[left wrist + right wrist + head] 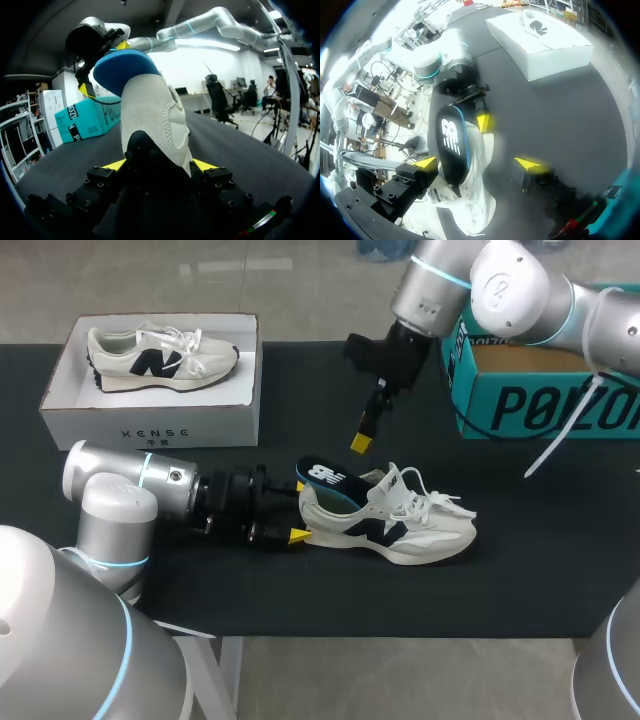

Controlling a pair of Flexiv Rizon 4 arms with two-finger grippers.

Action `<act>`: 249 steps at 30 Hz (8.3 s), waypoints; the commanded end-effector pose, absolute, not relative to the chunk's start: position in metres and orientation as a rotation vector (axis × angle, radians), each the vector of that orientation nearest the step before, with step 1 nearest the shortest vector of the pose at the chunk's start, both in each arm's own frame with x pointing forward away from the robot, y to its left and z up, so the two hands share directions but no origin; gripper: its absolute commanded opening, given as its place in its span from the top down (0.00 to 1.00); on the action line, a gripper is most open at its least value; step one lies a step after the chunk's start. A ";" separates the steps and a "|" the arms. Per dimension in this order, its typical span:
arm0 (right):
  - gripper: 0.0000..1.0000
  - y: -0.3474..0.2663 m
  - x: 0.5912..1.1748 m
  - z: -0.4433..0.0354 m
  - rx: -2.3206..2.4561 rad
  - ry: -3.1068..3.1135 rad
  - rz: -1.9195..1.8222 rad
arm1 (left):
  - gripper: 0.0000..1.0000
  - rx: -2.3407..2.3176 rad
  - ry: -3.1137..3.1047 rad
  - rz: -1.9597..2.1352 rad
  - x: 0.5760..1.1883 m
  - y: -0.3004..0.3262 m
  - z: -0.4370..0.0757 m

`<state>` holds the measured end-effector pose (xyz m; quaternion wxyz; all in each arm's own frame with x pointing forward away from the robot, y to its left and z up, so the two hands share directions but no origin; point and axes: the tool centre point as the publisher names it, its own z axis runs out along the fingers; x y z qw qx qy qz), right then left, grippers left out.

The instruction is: Take the shoe out of the shoebox, open the shoe tongue, remove and reinsert the insole, then place the shoe into the shoebox

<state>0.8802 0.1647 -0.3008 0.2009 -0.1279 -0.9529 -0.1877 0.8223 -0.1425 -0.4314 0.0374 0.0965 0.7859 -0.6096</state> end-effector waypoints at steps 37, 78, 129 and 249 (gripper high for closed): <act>0.00 0.177 0.856 -0.353 -0.244 -2.494 -0.489 | 1.00 0.296 2.412 -1.869 0.821 -0.143 -0.434; 0.30 0.180 0.848 -0.338 -0.232 -2.462 -0.611 | 1.00 0.296 2.412 -1.869 0.821 -0.143 -0.434; 1.00 0.184 0.837 -0.336 -0.186 -2.391 -0.685 | 1.00 0.296 2.412 -1.869 0.821 -0.143 -0.434; 1.00 0.268 0.834 -0.082 -0.006 -2.298 -1.718 | 1.00 0.296 2.412 -1.869 0.821 -0.143 -0.434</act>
